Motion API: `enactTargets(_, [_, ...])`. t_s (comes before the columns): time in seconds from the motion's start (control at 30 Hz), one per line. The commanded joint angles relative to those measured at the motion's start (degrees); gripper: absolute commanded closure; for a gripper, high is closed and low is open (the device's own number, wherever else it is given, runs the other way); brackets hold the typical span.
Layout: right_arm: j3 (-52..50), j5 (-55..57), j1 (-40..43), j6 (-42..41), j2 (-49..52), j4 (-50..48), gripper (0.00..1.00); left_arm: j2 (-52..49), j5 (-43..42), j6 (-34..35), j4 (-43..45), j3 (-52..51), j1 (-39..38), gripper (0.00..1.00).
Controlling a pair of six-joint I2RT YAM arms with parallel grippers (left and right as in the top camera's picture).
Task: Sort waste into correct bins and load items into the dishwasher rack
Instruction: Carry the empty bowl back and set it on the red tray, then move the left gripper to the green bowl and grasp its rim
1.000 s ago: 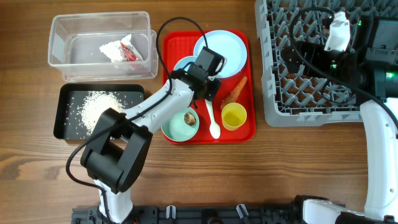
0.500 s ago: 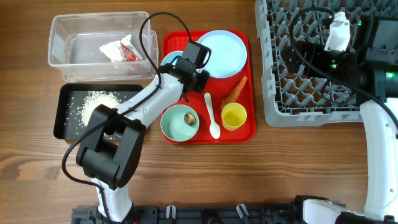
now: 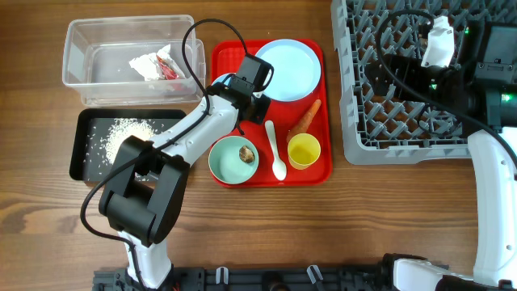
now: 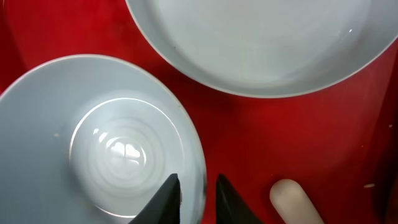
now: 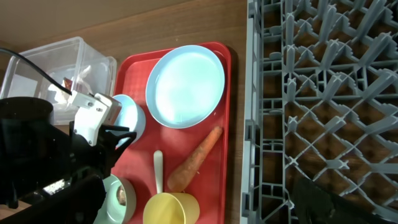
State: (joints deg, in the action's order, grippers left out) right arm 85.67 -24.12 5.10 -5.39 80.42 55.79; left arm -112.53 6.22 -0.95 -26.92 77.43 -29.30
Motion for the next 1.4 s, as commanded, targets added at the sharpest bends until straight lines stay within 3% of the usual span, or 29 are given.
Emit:
enactTargets(0.0, [1.20,1.75,0.22,-0.57,0.37,0.13,0.00,-0.50,0.74,0.17,0.83,0.59,-0.04,0.72])
enactTargets(0.37, [1.20,1.68,0.22,0.26,0.37,0.50,0.00,9.03,0.63,3.69,-7.37,7.15,-0.13,0.40])
enactTargets(0.47, [1.20,1.68,0.22,0.28,0.37,0.09,0.00,12.22,-1.27,4.87,-13.49,7.15,-0.28,0.32])
enactTargets(0.8, [1.20,1.68,0.22,0.26,0.37,0.39,0.00,12.41,-7.04,4.87,-28.24,6.99,-3.50,0.31])
enactTargets(1.37, [1.20,1.68,0.22,-1.05,0.37,2.16,0.00,12.22,-7.04,4.92,-20.61,6.91,-4.57,0.28])
